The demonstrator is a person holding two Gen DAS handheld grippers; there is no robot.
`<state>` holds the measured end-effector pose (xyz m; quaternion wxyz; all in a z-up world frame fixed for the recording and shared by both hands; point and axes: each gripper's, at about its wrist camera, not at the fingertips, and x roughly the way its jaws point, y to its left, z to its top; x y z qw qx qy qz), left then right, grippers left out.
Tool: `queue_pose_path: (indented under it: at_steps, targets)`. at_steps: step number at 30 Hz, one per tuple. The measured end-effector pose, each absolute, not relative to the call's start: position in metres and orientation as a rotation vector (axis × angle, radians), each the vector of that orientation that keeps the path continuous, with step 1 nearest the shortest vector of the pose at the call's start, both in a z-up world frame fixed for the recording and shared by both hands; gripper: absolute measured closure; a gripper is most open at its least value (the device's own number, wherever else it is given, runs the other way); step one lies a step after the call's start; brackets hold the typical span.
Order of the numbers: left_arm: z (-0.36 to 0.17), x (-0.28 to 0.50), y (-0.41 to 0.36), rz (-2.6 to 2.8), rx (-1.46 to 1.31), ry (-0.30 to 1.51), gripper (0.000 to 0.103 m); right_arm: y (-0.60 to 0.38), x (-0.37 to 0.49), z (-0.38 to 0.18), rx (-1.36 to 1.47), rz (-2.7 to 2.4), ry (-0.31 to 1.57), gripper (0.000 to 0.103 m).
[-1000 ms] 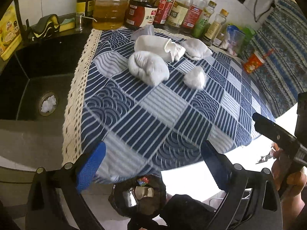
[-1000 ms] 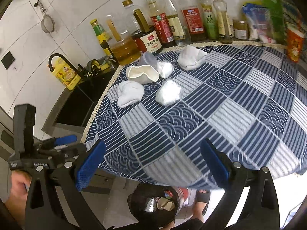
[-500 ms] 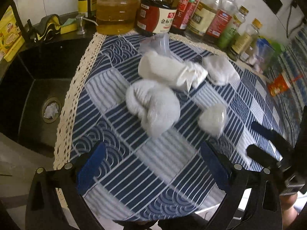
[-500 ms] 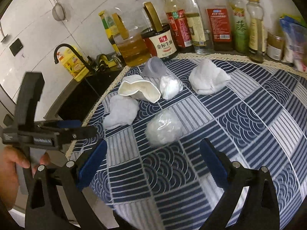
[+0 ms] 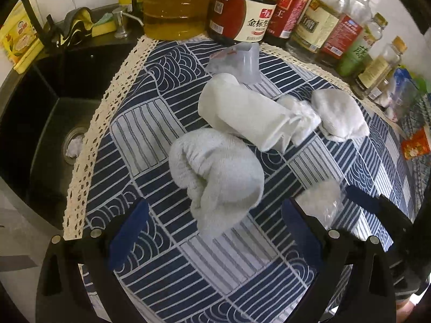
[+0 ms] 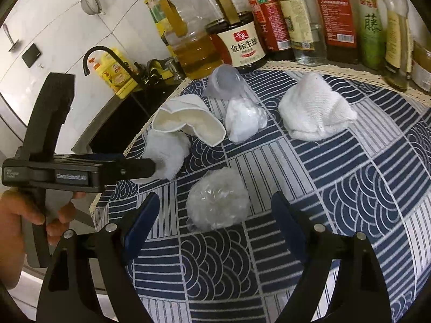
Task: Collect trash
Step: 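Grasp the grey knitted cloth with the left tool while the right tool grasps the clear plastic bag, then lift the grey cloth with the left tool while the right tool carries the plastic bag toward the bin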
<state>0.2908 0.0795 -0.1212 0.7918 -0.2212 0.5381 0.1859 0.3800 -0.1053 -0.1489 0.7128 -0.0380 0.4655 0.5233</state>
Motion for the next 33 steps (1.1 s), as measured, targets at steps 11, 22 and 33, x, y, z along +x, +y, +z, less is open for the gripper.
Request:
queue_pose_path:
  at_steps: [11, 22, 33]
  targets:
    - [-0.134, 0.314, 0.079, 0.486, -0.471, 1.191, 0.007, -0.095, 0.389, -0.153, -0.117, 1.22, 1.035, 0.028]
    - [-0.148, 0.32, 0.08, 0.505, -0.433, 1.216, 0.039, -0.094, 0.391, -0.158, -0.127, 1.23, 1.052, 0.051]
    - [-0.135, 0.304, 0.069, 0.475, -0.418, 1.17, 0.066, -0.106, 0.389, -0.149, -0.088, 1.23, 1.04, 0.054]
